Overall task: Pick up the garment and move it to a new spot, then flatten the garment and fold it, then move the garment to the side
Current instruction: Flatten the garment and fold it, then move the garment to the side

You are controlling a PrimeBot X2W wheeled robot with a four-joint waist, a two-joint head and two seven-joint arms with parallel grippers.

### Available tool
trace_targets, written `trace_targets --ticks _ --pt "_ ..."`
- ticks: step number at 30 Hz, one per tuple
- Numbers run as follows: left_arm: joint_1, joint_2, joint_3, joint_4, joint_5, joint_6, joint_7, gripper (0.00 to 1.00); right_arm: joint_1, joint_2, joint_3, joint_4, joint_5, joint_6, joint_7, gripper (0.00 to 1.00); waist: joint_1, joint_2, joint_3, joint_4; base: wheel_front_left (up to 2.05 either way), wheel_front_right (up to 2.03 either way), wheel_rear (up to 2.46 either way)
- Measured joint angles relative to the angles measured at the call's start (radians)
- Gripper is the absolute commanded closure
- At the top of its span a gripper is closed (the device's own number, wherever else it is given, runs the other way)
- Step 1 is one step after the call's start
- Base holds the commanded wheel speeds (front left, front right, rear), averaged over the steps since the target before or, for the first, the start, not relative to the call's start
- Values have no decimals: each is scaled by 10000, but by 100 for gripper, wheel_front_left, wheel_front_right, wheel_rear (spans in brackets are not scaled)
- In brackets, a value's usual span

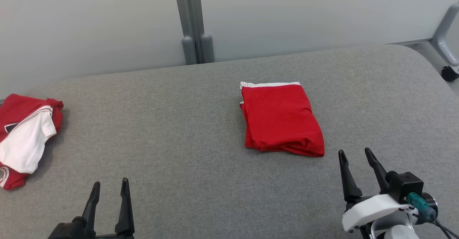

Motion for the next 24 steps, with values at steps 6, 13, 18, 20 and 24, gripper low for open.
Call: trace_targets --ticks 6,13,18,20,24 --pt "27 -2 -59 10 0 0 0 0 -2 -2 17 33 -15 0 0 0 0 0 22 141 0 0 0" --pt "26 -2 -132 -8 -2 0 0 0 -18 0 136 21 6 0 0 0 1 0 57 154 0 0 0" --pt "26 -2 -125 -19 -2 0 0 0 -28 0 140 6 17 0 0 0 1 0 79 154 0 0 0" --pt "24 -2 -128 -23 -2 0 0 0 -64 -2 127 90 12 2 0 0 0 0 96 194 0 0 0" --pt "19 -2 -194 -79 -2 0 0 0 -828 10 130 715 -194 2 117 0 1 0 194 315 0 0 0"
